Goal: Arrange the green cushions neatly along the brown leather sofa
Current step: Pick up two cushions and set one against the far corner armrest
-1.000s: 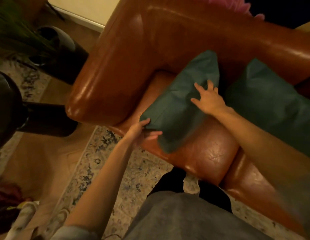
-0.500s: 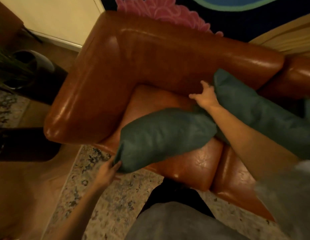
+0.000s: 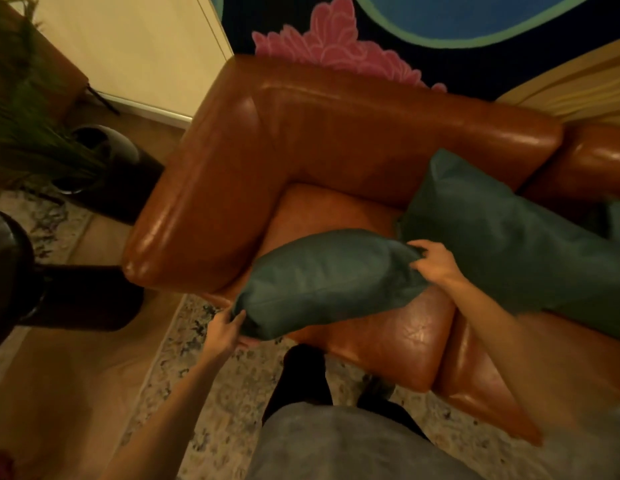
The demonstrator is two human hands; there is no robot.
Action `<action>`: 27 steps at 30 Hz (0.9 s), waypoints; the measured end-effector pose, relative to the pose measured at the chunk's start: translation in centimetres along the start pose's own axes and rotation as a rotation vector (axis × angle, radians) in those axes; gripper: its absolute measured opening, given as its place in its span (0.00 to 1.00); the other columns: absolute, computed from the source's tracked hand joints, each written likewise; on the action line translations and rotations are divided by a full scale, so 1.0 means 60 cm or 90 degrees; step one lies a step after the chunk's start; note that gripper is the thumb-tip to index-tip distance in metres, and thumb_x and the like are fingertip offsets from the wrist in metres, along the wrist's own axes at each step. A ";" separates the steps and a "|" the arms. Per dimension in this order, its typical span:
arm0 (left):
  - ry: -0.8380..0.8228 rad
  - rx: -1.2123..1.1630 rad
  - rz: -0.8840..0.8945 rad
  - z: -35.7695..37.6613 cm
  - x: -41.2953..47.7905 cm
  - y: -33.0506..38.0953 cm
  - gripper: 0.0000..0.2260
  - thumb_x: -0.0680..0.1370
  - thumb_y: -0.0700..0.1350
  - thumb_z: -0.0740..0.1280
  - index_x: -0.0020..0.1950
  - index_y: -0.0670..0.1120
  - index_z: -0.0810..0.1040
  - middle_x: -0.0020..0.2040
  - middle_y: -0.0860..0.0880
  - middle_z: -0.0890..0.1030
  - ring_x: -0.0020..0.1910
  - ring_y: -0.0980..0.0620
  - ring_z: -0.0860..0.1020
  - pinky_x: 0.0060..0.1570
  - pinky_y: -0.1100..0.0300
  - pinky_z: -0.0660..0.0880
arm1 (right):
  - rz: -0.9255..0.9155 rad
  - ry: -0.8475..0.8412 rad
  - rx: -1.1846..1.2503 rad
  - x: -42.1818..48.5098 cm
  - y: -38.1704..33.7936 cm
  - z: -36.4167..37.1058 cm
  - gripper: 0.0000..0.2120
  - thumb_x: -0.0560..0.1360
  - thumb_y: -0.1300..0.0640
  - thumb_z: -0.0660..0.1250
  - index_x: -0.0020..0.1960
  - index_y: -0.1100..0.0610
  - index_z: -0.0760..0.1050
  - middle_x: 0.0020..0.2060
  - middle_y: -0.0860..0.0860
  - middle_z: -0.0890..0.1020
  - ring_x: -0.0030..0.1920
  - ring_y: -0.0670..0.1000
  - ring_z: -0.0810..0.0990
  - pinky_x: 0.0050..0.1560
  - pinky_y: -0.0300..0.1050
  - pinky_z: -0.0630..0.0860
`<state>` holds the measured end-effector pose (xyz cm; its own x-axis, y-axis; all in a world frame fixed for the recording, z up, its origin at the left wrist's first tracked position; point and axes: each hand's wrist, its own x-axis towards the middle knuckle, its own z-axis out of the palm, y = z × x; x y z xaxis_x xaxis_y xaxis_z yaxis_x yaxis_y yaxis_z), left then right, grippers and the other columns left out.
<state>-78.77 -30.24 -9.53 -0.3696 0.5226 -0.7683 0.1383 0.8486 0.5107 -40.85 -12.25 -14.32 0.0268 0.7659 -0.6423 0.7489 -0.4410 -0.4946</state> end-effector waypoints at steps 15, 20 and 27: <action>-0.078 0.339 -0.005 -0.258 0.209 0.053 0.07 0.80 0.48 0.63 0.50 0.47 0.78 0.49 0.43 0.84 0.44 0.45 0.82 0.47 0.45 0.77 | -0.056 0.096 0.398 0.201 -0.465 0.157 0.22 0.73 0.71 0.66 0.61 0.50 0.77 0.52 0.53 0.80 0.56 0.55 0.81 0.60 0.52 0.79; -0.017 0.658 0.193 -0.284 0.233 0.168 0.37 0.73 0.56 0.70 0.77 0.55 0.55 0.75 0.51 0.63 0.71 0.47 0.66 0.63 0.47 0.70 | -0.048 0.047 0.626 0.178 -0.497 0.197 0.31 0.77 0.72 0.62 0.76 0.58 0.60 0.66 0.59 0.74 0.65 0.51 0.74 0.67 0.44 0.71; -0.060 0.360 0.136 -0.131 0.369 0.292 0.67 0.51 0.75 0.73 0.79 0.50 0.46 0.78 0.46 0.61 0.75 0.45 0.62 0.74 0.46 0.62 | 0.173 -0.006 0.532 0.101 -0.294 0.391 0.28 0.79 0.50 0.64 0.76 0.47 0.60 0.75 0.46 0.60 0.75 0.47 0.59 0.77 0.44 0.51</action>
<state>-91.72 -4.44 -14.54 -0.2006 0.6697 -0.7150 0.6761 0.6228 0.3937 -69.44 -10.85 -23.24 0.1254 0.5827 -0.8030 -0.0124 -0.8084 -0.5885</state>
